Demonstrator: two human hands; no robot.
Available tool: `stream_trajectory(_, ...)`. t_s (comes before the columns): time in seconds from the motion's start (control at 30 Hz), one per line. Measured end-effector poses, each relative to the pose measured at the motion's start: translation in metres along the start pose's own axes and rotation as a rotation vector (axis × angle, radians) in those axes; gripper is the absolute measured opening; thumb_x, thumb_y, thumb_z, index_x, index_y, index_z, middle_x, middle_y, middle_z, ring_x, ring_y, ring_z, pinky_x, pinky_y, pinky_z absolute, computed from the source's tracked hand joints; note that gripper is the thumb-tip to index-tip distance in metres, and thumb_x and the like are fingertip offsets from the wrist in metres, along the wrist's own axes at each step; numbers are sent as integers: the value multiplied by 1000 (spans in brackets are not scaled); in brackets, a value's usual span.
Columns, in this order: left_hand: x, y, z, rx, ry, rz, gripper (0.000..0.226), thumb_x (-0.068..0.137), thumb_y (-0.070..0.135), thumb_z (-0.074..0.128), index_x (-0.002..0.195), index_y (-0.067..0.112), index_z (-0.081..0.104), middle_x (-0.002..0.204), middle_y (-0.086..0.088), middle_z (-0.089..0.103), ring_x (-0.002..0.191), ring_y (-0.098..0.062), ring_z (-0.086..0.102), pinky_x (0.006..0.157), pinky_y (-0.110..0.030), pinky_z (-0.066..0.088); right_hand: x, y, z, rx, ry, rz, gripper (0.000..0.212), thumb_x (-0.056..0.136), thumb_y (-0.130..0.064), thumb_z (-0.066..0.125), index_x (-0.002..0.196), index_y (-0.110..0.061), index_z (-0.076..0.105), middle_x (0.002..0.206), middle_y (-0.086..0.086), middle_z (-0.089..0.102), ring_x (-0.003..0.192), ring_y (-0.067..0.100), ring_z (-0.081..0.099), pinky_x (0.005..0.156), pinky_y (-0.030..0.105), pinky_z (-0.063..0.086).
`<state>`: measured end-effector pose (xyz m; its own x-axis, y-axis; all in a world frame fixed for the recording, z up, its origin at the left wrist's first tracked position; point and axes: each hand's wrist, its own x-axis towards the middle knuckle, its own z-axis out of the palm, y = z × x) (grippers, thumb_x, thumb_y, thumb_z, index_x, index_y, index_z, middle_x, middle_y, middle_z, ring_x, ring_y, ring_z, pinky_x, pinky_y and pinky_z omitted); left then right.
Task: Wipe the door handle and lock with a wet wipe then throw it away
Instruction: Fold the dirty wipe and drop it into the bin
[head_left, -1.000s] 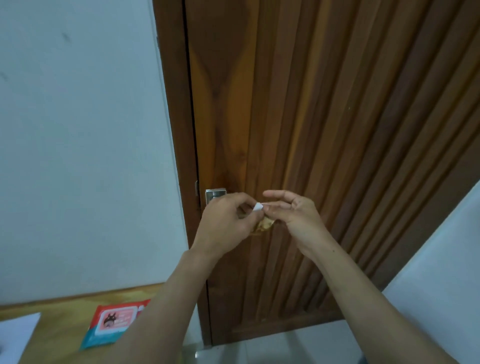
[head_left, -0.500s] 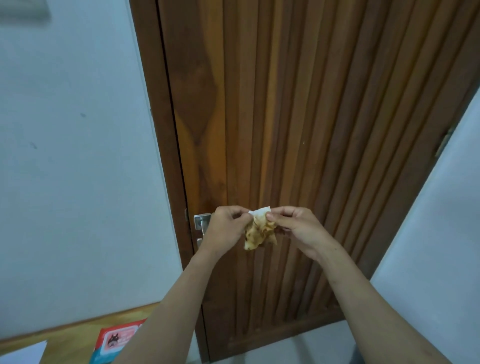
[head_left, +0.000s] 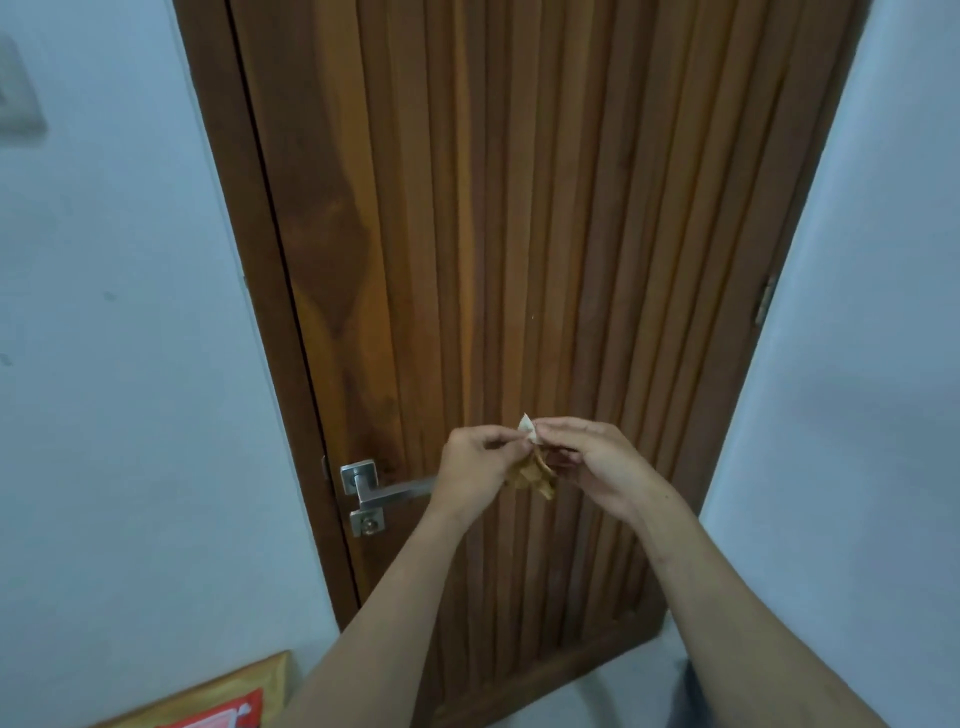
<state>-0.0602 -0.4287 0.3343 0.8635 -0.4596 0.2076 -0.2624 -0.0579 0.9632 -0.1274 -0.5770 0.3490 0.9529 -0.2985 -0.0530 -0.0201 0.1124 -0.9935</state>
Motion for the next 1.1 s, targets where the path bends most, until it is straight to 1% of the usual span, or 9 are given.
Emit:
stream_trajectory(0.07, -1, 9, 6, -84, -14, -23, 12, 89, 12, 70, 95, 8, 79, 89, -5, 78, 83, -12, 74, 76, -19, 58, -8, -3, -7, -123, 1, -40, 24, 76, -17, 80, 100, -17, 77, 93, 5, 78, 89, 17, 72, 82, 32, 53)
stream_trajectory(0.13, 0, 16, 13, -143, -42, -52, 13, 89, 9, 70, 96, 2, 78, 91, -11, 78, 79, -11, 73, 71, -16, 57, -15, -5, -13, -210, 62, -73, 23, 73, -11, 82, 95, -17, 78, 91, 4, 78, 92, 18, 72, 82, 31, 52)
stream_trajectory(0.4, 21, 22, 18, -384, 57, -215, 17, 95, 12, 60, 101, 4, 73, 103, -11, 76, 101, -24, 71, 90, -36, 56, -41, -10, -77, -196, 348, -12, 10, 81, -6, 73, 89, -11, 76, 88, 8, 77, 83, 22, 72, 72, 32, 55)
stream_trajectory(0.67, 47, 49, 85, -662, -9, -311, 21, 99, 8, 51, 113, 3, 66, 108, -17, 72, 99, -27, 70, 74, -33, 56, -63, 5, -158, 26, 545, 160, 8, 88, -1, 62, 89, -6, 68, 69, 8, 62, 56, 17, 51, 59, 29, 49)
stream_trajectory(0.77, 53, 62, 123, -602, -170, -315, 24, 99, 12, 51, 114, 1, 66, 99, -13, 73, 91, -24, 70, 74, -34, 54, -70, 4, -186, -46, 523, 232, 7, 85, -1, 62, 86, -7, 66, 71, 8, 60, 58, 17, 53, 66, 32, 52)
stream_trajectory(0.83, 57, 77, 153, -511, -296, -327, 22, 98, 12, 52, 110, 1, 67, 87, -10, 70, 78, -20, 67, 71, -33, 54, -71, -1, -203, -174, 482, 252, 11, 81, -3, 66, 90, -10, 65, 87, 7, 63, 77, 20, 59, 74, 34, 50)
stream_trajectory(0.93, 58, 97, 200, -267, -546, -293, 15, 97, 11, 53, 92, 10, 67, 77, -6, 64, 68, -17, 61, 66, -30, 50, -70, -14, -223, -201, 322, 120, 43, 77, -12, 71, 117, -27, 63, 119, -1, 62, 112, 14, 56, 95, 37, 44)
stream_trajectory(1.0, 59, 106, 225, -100, -676, -263, 17, 96, 12, 55, 85, 14, 68, 72, -2, 65, 67, -15, 63, 65, -28, 51, -68, -24, -230, -126, 160, 37, 39, 80, -11, 69, 116, -27, 65, 115, -6, 68, 112, 9, 57, 94, 35, 40)
stream_trajectory(1.1, 64, 116, 260, 60, -761, -229, 22, 95, 14, 56, 77, 17, 67, 69, 0, 66, 65, -15, 61, 67, -29, 49, -68, -30, -252, -82, 93, 9, 22, 87, -4, 64, 103, -18, 71, 98, -5, 74, 103, 13, 62, 88, 32, 40)
